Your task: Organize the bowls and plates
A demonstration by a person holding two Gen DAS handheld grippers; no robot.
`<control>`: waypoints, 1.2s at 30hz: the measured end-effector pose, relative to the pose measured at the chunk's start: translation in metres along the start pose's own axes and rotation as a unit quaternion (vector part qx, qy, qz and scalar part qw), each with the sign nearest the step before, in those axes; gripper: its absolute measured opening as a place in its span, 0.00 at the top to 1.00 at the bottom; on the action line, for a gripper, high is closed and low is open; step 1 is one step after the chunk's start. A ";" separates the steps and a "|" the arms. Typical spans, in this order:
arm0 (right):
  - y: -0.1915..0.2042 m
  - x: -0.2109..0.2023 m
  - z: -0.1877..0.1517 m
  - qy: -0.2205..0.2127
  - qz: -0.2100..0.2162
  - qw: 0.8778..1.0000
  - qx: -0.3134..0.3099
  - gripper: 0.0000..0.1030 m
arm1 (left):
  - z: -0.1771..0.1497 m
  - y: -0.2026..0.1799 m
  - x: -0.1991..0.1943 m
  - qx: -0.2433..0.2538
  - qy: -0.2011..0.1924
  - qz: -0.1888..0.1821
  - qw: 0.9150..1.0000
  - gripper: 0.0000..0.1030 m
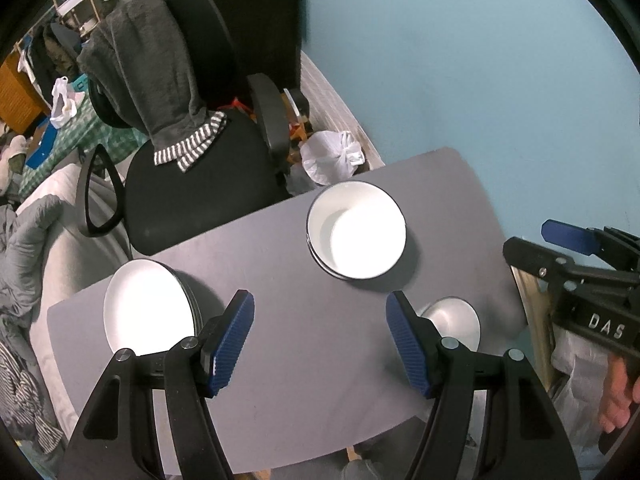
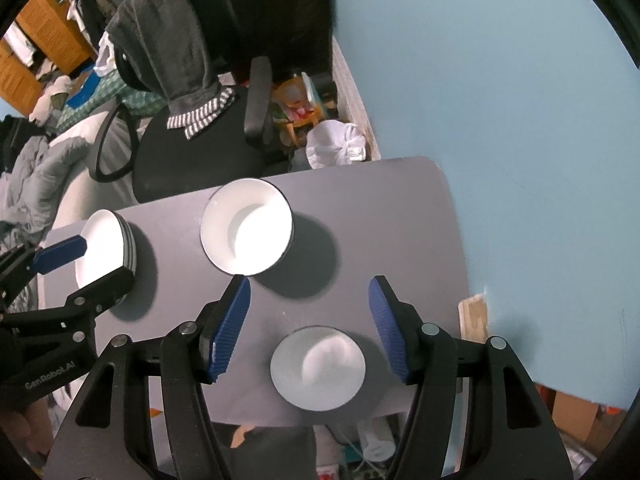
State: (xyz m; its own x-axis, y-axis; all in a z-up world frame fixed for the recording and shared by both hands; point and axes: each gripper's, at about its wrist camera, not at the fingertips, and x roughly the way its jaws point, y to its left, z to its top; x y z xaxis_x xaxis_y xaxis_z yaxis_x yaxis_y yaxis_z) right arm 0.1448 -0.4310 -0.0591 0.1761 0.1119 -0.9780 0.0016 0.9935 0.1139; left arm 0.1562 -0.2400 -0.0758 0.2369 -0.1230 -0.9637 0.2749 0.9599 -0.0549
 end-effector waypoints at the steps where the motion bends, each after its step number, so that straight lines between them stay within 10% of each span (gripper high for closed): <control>1: -0.002 -0.001 -0.002 0.000 0.000 1.000 0.004 0.40 | -0.002 0.000 -0.001 0.001 0.000 -0.001 1.000 0.32; 36: -0.072 0.020 -0.094 0.045 -0.010 0.993 0.111 0.36 | -0.044 -0.078 0.048 0.120 0.062 -0.031 0.990 0.32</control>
State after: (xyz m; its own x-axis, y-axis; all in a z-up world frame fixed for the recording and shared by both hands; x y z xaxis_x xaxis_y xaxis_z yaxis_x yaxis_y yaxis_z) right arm 0.0553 -0.4978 -0.1032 0.0845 0.1031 -0.9911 0.2237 0.9673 0.1197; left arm 0.1050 -0.3095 -0.1294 0.1004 -0.1325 -0.9861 0.5031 0.8618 -0.0646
